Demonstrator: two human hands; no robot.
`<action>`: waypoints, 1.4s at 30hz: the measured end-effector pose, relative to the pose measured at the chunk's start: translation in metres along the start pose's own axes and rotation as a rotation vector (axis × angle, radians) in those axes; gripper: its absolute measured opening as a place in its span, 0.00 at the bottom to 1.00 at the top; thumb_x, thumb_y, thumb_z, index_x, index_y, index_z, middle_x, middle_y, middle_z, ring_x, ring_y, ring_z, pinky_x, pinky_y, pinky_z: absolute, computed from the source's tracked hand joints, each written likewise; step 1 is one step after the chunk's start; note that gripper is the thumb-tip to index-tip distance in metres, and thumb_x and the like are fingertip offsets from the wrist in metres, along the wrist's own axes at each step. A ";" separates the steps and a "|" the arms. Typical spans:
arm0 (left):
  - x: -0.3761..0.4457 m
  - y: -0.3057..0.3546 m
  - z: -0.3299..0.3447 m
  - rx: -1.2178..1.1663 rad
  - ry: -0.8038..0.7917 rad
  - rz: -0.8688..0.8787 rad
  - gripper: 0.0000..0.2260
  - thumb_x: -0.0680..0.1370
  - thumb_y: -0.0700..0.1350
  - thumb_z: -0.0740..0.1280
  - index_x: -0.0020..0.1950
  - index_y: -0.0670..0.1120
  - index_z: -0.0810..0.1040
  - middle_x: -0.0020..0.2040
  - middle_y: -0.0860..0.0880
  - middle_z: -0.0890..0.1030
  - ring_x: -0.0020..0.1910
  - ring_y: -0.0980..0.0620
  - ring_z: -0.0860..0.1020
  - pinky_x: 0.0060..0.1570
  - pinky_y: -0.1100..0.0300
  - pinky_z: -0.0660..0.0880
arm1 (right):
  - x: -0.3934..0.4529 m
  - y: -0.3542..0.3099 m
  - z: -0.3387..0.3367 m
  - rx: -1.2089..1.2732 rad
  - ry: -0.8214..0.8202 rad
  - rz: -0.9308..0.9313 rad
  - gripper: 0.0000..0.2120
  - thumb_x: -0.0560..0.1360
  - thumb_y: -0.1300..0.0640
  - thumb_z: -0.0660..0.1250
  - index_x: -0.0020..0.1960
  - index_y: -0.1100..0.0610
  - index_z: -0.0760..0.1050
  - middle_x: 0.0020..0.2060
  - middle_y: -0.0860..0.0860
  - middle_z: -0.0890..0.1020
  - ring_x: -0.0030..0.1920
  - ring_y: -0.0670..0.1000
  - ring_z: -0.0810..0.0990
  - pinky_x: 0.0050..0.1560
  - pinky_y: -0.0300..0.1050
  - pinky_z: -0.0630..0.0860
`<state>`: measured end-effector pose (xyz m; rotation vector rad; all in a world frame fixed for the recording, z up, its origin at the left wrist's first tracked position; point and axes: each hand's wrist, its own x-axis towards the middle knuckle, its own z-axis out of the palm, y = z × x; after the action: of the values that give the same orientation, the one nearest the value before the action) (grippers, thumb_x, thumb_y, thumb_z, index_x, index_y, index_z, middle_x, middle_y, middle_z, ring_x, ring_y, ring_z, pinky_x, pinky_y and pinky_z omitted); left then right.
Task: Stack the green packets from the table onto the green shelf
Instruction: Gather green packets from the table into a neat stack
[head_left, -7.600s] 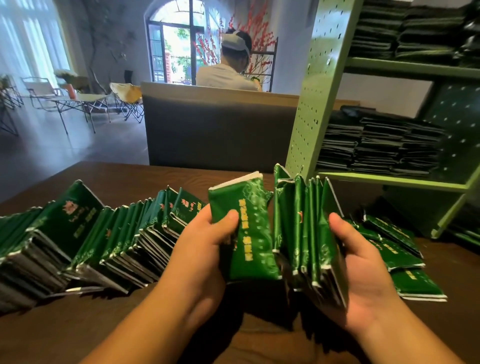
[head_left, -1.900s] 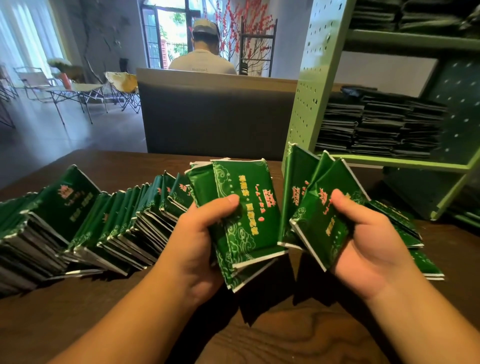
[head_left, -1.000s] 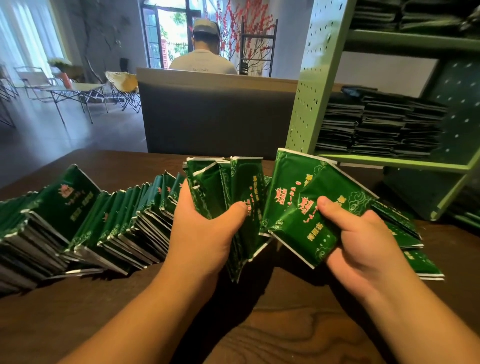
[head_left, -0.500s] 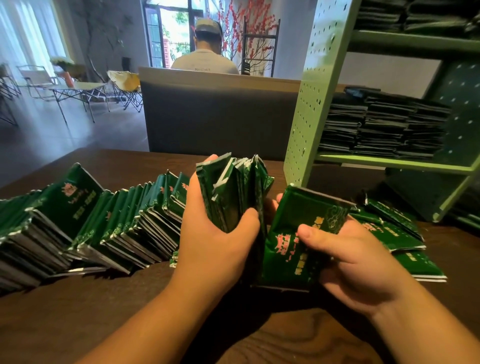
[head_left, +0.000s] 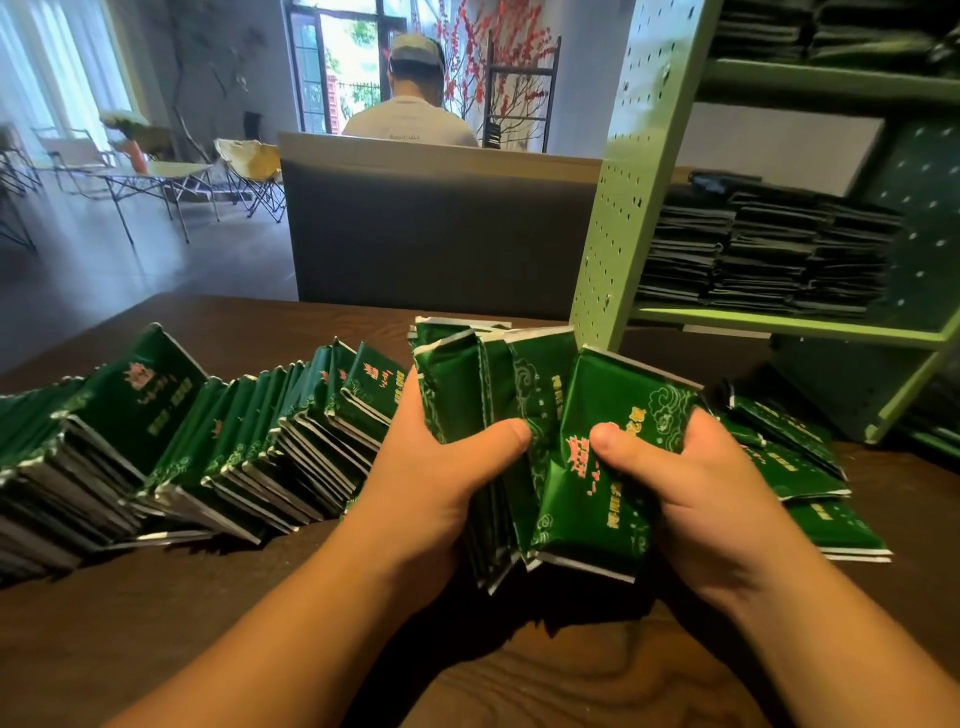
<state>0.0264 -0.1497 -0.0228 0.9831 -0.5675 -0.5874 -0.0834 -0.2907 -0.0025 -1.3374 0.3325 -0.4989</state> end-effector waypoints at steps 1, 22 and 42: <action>0.000 0.000 0.000 -0.021 -0.016 -0.016 0.29 0.67 0.37 0.72 0.69 0.42 0.72 0.54 0.37 0.85 0.49 0.38 0.86 0.40 0.49 0.83 | 0.001 0.000 0.000 0.021 -0.008 -0.001 0.21 0.64 0.63 0.72 0.57 0.59 0.79 0.45 0.60 0.87 0.43 0.58 0.88 0.38 0.51 0.84; 0.001 -0.018 -0.001 0.163 -0.150 0.178 0.30 0.70 0.40 0.66 0.73 0.48 0.69 0.63 0.46 0.83 0.63 0.46 0.81 0.56 0.55 0.79 | 0.002 0.014 -0.009 -0.315 -0.116 -0.276 0.46 0.63 0.65 0.77 0.75 0.43 0.65 0.64 0.48 0.82 0.65 0.51 0.81 0.64 0.54 0.78; -0.009 -0.031 0.005 0.345 -0.142 0.094 0.48 0.61 0.51 0.72 0.79 0.65 0.56 0.67 0.53 0.80 0.67 0.49 0.78 0.70 0.42 0.71 | 0.007 0.012 -0.018 -0.567 -0.370 -0.113 0.45 0.64 0.57 0.80 0.69 0.38 0.56 0.62 0.33 0.79 0.64 0.37 0.77 0.60 0.31 0.74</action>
<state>0.0105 -0.1599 -0.0492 1.2380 -0.8561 -0.4861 -0.0841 -0.3073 -0.0179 -1.9710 0.0891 -0.2430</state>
